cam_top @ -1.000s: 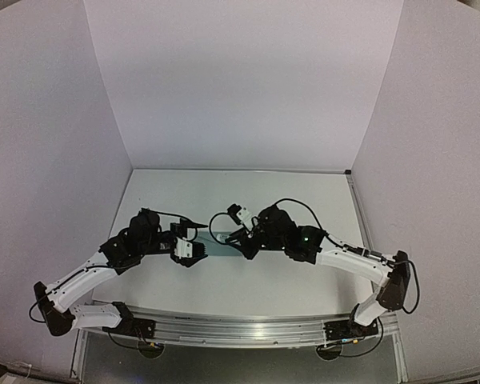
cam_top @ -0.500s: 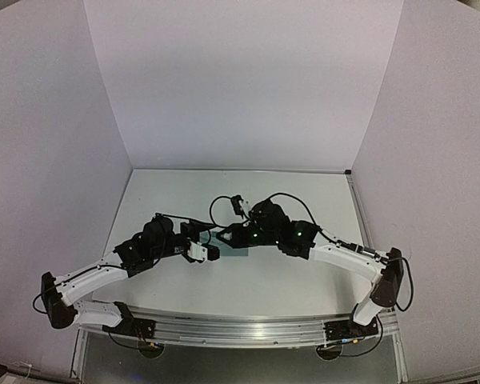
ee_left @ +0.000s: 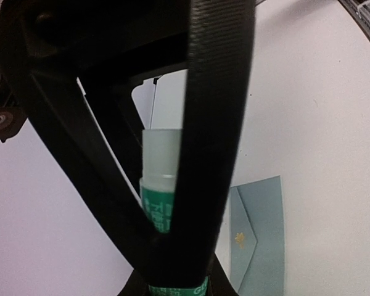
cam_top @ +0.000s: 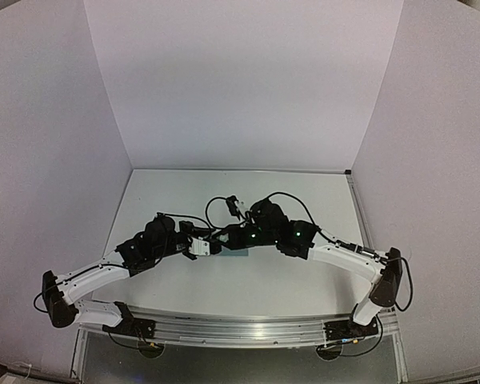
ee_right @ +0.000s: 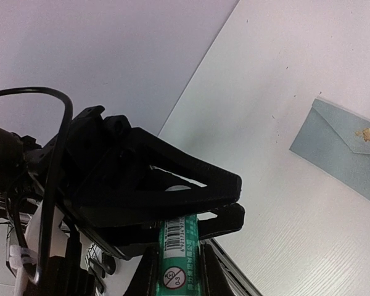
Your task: Place the letter into the envelope and seal it
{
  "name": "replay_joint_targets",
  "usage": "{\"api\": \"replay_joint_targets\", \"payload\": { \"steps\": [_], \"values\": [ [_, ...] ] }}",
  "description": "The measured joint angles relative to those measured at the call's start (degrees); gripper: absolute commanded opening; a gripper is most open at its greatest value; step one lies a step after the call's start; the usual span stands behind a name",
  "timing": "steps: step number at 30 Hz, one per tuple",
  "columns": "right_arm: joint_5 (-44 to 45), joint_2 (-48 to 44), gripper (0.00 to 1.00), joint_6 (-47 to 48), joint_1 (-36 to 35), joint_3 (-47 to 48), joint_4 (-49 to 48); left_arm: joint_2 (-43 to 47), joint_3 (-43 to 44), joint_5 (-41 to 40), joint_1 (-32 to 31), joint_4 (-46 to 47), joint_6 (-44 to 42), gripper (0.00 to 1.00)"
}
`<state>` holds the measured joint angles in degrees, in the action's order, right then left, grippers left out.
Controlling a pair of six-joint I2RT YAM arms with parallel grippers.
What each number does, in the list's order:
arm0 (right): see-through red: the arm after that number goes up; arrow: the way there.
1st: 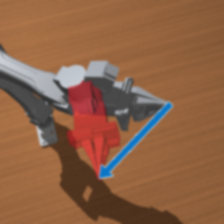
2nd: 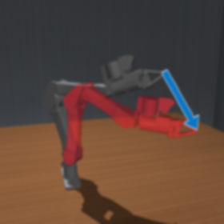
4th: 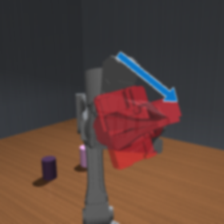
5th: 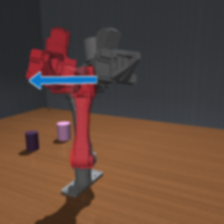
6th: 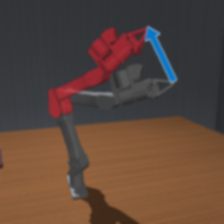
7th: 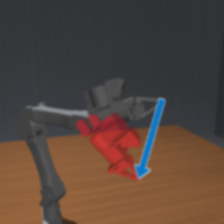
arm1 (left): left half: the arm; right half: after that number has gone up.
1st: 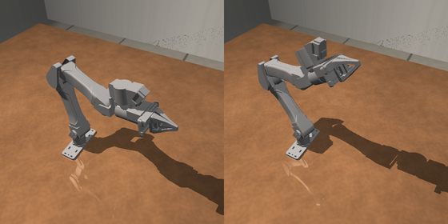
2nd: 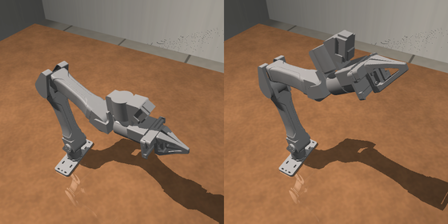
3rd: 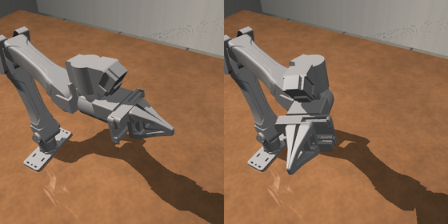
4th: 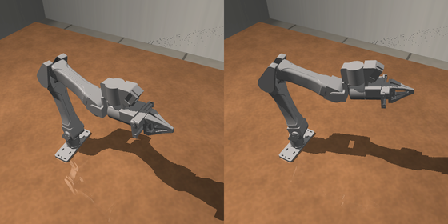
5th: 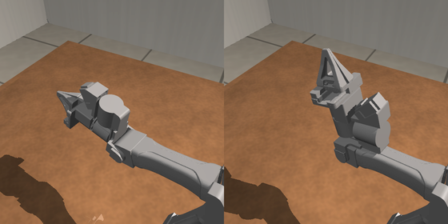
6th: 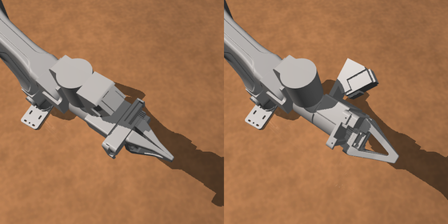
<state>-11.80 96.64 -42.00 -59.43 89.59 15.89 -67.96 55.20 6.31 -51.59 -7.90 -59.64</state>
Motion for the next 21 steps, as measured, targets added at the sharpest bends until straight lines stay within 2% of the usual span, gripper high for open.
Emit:
{"api": "replay_joint_targets", "payload": {
  "steps": [2,3,6,7,9,12,17,21],
  "values": [
    [-0.01,0.00,0.01,0.04,0.03,0.05,-0.05,0.00,0.18,-0.03,0.00,-0.16,0.73,0.00],
    [-0.01,0.00,0.09,0.09,0.04,0.09,-0.08,0.00,0.22,-0.06,0.00,-0.19,0.94,0.00],
    [-0.12,0.00,0.54,0.28,0.15,0.15,-0.10,-0.04,0.74,-0.31,-0.02,-1.23,2.31,0.00],
    [-0.39,0.00,0.66,-0.07,0.40,0.15,-0.11,-0.24,1.26,-0.58,-0.14,-1.91,3.67,0.00],
    [-0.99,-0.03,0.80,-0.08,1.13,0.18,-0.04,-1.00,2.81,-1.67,-0.22,-3.36,7.07,0.00],
    [-0.82,-1.21,0.82,-0.59,3.63,-0.35,1.19,-2.77,5.68,-4.75,-0.20,-6.81,14.73,0.00],
    [6.05,-9.36,0.86,0.11,15.04,-2.54,8.49,-4.22,6.93,-8.23,0.04,-14.10,28.65,0.00],
    [13.98,-9.07,0.87,4.04,23.59,2.91,18.92,-4.35,6.82,-8.39,0.28,-19.20,38.28,0.00]
  ]
}}
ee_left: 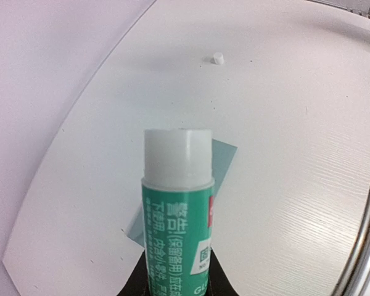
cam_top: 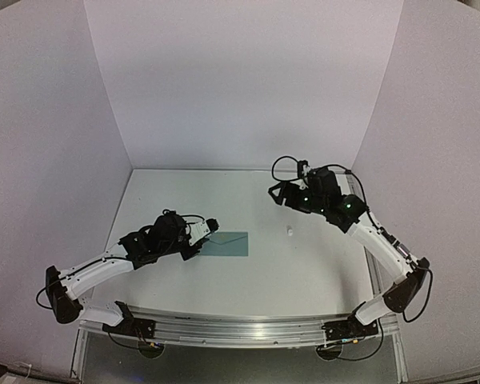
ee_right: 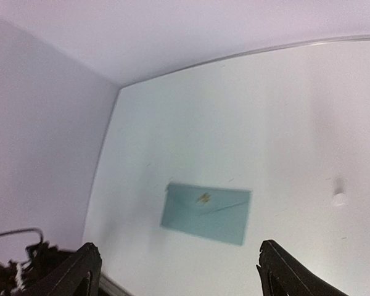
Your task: Place the letter into the envelope and seal it
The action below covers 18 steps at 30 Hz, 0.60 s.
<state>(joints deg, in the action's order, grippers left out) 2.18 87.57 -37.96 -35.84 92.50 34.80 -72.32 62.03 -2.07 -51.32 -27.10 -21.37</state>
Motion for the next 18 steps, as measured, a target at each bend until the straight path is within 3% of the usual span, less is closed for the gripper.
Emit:
{"api": "replay_joint_targets", "payload": {
  "steps": [4,12,18],
  "values": [
    [6.23,9.74,0.88,4.29,4.38,7.53,9.85,0.62,-2.15,0.40,0.16,-0.93,6.59,0.00],
    [10.63,33.09,0.59,9.93,9.63,11.86,20.13,4.11,-9.07,1.03,2.24,-0.89,12.76,0.00],
    [7.77,39.24,0.58,10.93,10.81,15.84,22.75,5.95,-12.25,2.84,4.30,0.19,14.87,0.00]
  ]
}}
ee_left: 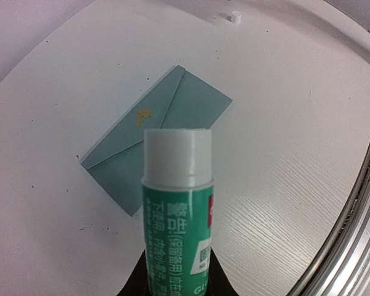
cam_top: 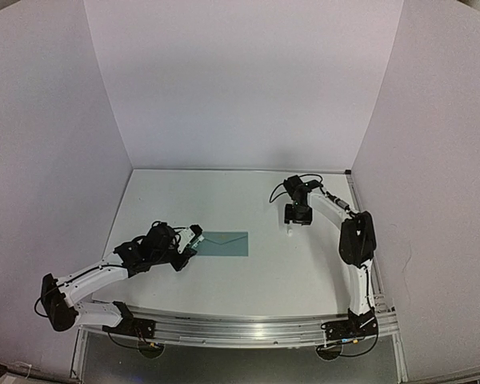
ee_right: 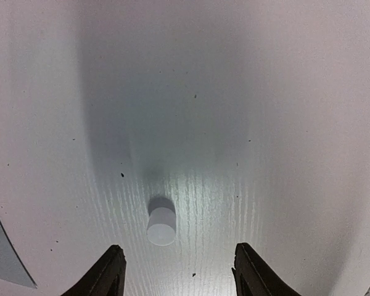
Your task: Place the letter into the envelope and seal it
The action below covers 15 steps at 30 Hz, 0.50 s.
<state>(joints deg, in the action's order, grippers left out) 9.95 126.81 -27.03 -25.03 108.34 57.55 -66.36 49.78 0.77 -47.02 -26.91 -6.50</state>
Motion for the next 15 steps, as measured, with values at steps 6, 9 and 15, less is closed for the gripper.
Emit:
{"api": "replay_joint_targets", "payload": {
  "steps": [6,9,15],
  "values": [
    [-2.64,3.17,0.50,0.47,-0.16,1.99,0.54,0.05,-0.79,0.93,1.60,1.03,0.72,0.00],
    [-3.08,5.21,0.49,0.85,-0.18,2.66,0.62,0.04,-0.83,1.14,1.99,1.81,0.81,0.00],
    [-3.12,6.80,0.40,1.06,-0.18,2.53,1.27,0.04,-0.83,1.22,2.31,2.00,0.82,0.00]
  ]
}}
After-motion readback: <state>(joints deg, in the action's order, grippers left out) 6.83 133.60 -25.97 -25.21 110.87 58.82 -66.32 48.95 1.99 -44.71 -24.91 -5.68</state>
